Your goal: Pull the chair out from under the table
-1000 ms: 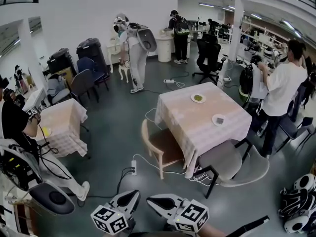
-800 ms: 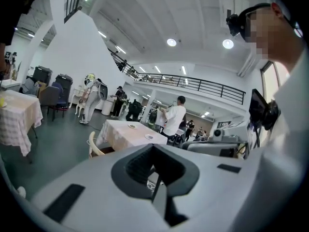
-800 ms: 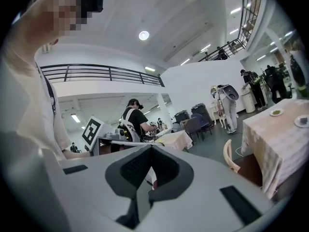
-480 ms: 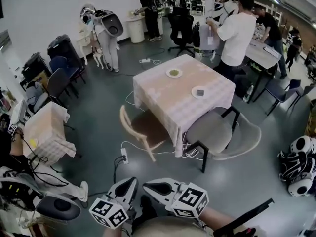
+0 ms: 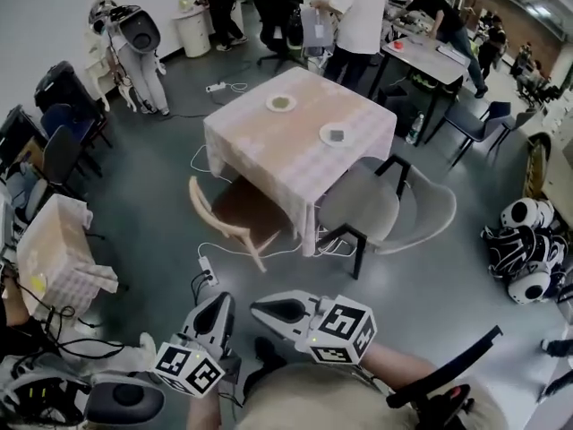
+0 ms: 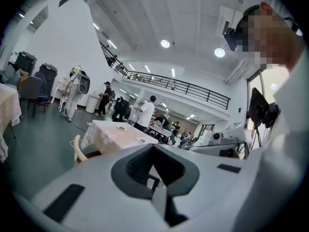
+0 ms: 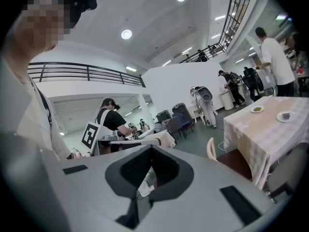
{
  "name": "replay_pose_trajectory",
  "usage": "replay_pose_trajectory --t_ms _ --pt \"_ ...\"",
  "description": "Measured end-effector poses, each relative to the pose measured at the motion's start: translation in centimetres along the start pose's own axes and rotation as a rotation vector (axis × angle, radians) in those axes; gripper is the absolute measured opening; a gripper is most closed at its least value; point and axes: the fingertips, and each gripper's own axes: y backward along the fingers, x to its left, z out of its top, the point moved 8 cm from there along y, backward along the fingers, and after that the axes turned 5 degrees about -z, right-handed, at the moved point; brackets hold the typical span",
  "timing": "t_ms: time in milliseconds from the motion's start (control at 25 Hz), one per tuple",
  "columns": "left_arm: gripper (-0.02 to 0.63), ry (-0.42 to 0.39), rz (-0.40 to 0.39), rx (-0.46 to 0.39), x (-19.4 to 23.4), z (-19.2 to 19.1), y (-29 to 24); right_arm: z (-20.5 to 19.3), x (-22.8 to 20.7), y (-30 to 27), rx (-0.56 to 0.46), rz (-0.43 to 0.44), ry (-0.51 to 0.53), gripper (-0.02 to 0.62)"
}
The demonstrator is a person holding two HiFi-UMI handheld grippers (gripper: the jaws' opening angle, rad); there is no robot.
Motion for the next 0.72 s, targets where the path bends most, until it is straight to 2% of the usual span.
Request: replay_pose_trajectory --t_ms 360,520,720 --pt "-0.002 0.055 -0.030 0.016 6.5 1.5 2.7 1.5 1.7 -6.5 0.024 -0.048 0.012 0.009" --pt "-0.002 0.038 -0.071 0.033 8.2 2.0 3.5 1.8 2.4 -8.8 0.028 -0.082 0.019 0.009" --pt "-0.002 0.030 -0.091 0.047 10.3 2.5 4.5 2.1 3.1 -11.4 0.018 -0.083 -0.001 0.009"
